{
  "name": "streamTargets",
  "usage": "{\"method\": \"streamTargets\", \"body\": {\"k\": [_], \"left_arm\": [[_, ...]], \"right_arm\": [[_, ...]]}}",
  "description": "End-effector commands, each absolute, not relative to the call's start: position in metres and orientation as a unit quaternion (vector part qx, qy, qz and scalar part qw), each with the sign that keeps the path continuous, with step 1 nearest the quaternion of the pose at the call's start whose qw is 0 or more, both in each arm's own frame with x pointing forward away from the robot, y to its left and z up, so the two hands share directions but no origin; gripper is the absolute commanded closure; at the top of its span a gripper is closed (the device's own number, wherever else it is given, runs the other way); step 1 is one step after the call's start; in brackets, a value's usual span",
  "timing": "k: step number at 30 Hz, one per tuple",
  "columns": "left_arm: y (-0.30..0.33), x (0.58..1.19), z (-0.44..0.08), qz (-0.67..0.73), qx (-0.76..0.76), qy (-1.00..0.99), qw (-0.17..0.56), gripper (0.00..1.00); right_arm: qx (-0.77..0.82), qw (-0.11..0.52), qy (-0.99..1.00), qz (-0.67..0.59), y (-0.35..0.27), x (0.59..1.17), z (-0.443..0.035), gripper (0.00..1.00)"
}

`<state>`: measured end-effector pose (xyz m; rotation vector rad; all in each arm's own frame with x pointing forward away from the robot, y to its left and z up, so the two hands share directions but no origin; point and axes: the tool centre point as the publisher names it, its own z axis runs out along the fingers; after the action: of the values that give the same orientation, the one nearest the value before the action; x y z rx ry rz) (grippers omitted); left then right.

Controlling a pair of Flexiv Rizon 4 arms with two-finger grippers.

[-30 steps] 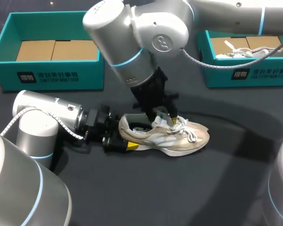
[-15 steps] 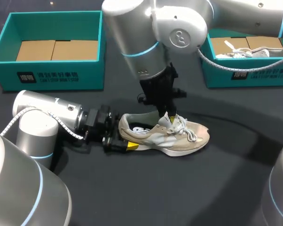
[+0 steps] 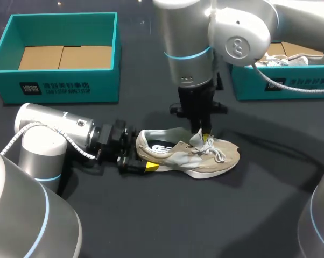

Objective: Take the shoe out of the shoebox, open the shoe tongue, remove and reinsert the insole, then place the shoe into the shoebox

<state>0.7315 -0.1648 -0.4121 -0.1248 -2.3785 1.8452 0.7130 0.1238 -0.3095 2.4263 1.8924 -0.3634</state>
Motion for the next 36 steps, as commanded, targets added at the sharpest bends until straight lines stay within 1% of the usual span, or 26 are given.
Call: {"method": "streamTargets", "body": {"k": [1,8,22,36], "left_arm": [[-0.165,0.73,-0.414,0.61,-0.041,-0.788,0.064,1.0],[-0.165,0.73,-0.414,0.61,-0.041,-0.788,0.064,1.0],[-0.165,0.73,-0.414,0.61,-0.041,-0.788,0.064,1.0],[-0.165,0.73,-0.414,0.61,-0.041,-0.788,0.064,1.0]], "right_arm": [[0.785,0.01,0.611,-0.1,0.12,0.711,-0.311,1.0],[0.725,-0.038,0.685,-0.051,0.099,0.707,-0.317,1.0],[0.736,-0.041,0.675,-0.028,0.064,0.714,-0.321,1.0],[0.754,-0.049,0.653,-0.043,0.048,0.717,-0.349,1.0]]}}
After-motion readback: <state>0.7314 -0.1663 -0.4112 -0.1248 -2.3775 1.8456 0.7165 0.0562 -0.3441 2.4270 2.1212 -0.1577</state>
